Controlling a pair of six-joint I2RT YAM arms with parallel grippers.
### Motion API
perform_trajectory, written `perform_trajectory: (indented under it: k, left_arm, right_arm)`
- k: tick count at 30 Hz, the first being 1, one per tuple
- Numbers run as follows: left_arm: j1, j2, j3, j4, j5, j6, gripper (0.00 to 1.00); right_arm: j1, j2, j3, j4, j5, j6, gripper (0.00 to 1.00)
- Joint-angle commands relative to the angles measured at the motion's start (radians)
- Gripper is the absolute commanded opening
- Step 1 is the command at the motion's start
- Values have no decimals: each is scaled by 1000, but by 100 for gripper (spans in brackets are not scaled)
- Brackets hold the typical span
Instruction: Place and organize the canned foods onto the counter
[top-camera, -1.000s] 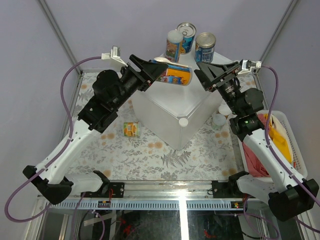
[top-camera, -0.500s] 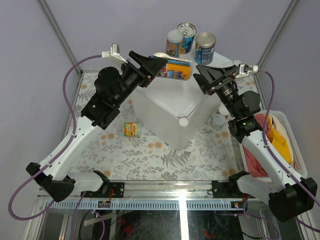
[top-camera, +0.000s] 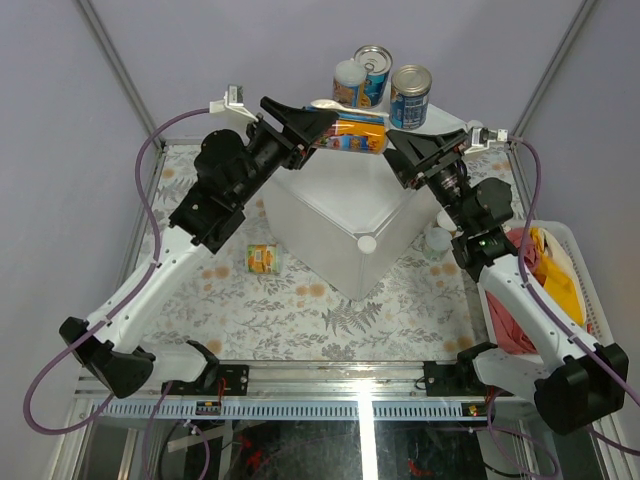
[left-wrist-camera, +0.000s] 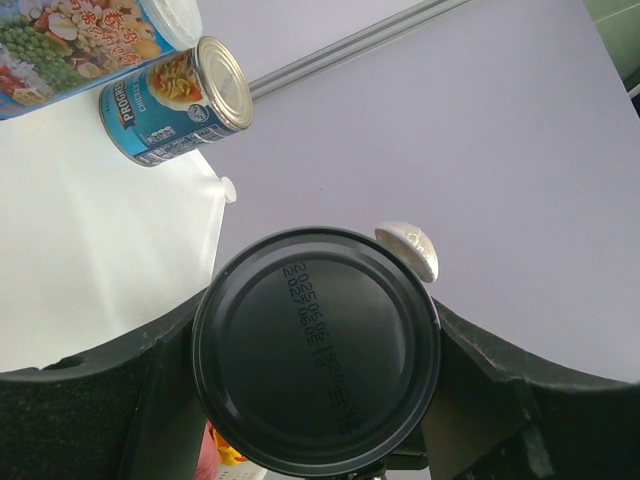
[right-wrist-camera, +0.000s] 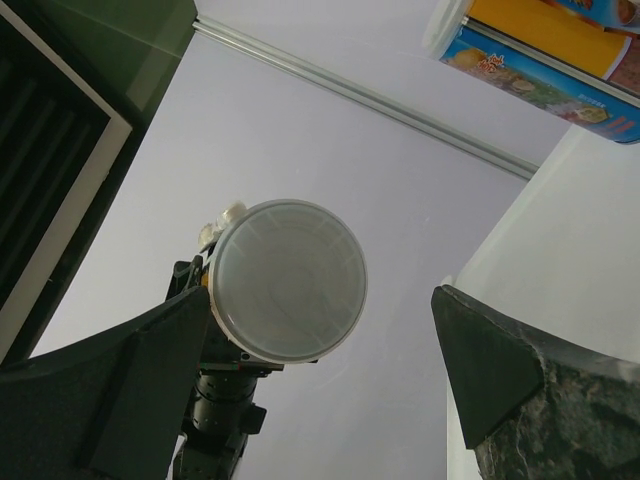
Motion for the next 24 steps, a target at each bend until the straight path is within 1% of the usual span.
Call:
perform_trajectory:
  k: [1,12,20,24]
  left_arm:
    - [6,-7,77,262,19,-65,0]
    - [7,19,73,303,18,-98,0]
    - [7,21,57,317,22,-109,0]
    - [7,17,45,325,22,-114,0]
  right_arm:
    - [6,9,57,94,-14,-5,99]
    - [69,53,100,116,-4,-18,99]
    - [113,96,145,130,37,-41,99]
    - [135,110,162,129,82,-77,99]
